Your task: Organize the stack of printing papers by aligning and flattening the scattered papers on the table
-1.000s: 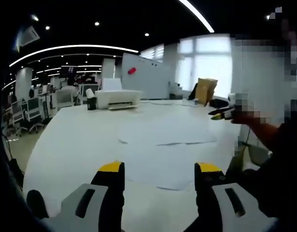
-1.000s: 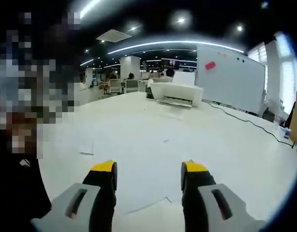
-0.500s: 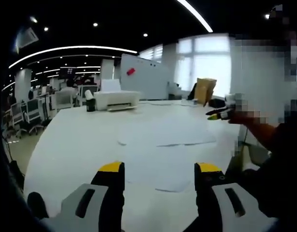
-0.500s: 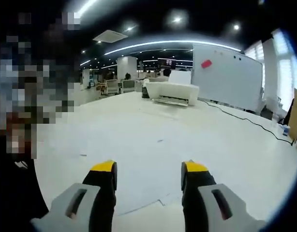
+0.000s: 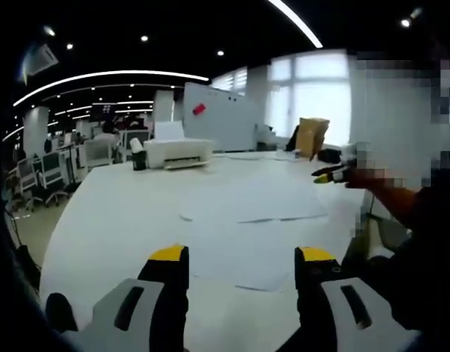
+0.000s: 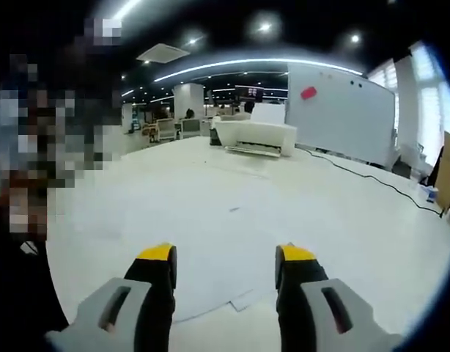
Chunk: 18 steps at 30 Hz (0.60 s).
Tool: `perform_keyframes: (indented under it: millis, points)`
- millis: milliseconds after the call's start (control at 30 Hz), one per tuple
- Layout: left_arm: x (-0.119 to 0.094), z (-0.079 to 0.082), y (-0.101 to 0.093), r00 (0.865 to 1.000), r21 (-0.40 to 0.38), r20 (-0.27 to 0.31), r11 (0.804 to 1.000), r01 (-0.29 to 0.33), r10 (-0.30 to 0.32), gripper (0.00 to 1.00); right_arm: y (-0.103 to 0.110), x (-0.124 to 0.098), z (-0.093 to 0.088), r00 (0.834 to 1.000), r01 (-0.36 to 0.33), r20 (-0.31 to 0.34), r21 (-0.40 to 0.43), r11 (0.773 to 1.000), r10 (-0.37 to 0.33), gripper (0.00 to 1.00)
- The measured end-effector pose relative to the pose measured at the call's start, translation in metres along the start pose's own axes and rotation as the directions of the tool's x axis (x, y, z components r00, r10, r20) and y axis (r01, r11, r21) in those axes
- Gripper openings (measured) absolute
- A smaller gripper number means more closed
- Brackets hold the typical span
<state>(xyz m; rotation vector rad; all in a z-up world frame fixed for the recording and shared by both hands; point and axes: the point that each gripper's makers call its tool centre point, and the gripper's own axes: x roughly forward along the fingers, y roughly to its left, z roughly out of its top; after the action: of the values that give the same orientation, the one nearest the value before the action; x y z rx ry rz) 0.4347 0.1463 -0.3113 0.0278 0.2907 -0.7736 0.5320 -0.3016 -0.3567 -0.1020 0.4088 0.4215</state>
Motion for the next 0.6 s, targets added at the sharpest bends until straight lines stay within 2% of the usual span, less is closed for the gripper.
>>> perform_keyframes:
  millis: [600]
  points:
    - [0.0,-0.004,0.002,1.0,-0.011,-0.002,1.0,0.0,0.0,0.61,-0.02,0.015,-0.011,0.999,0.035,-0.024,0.017,0.999,-0.035,0.51]
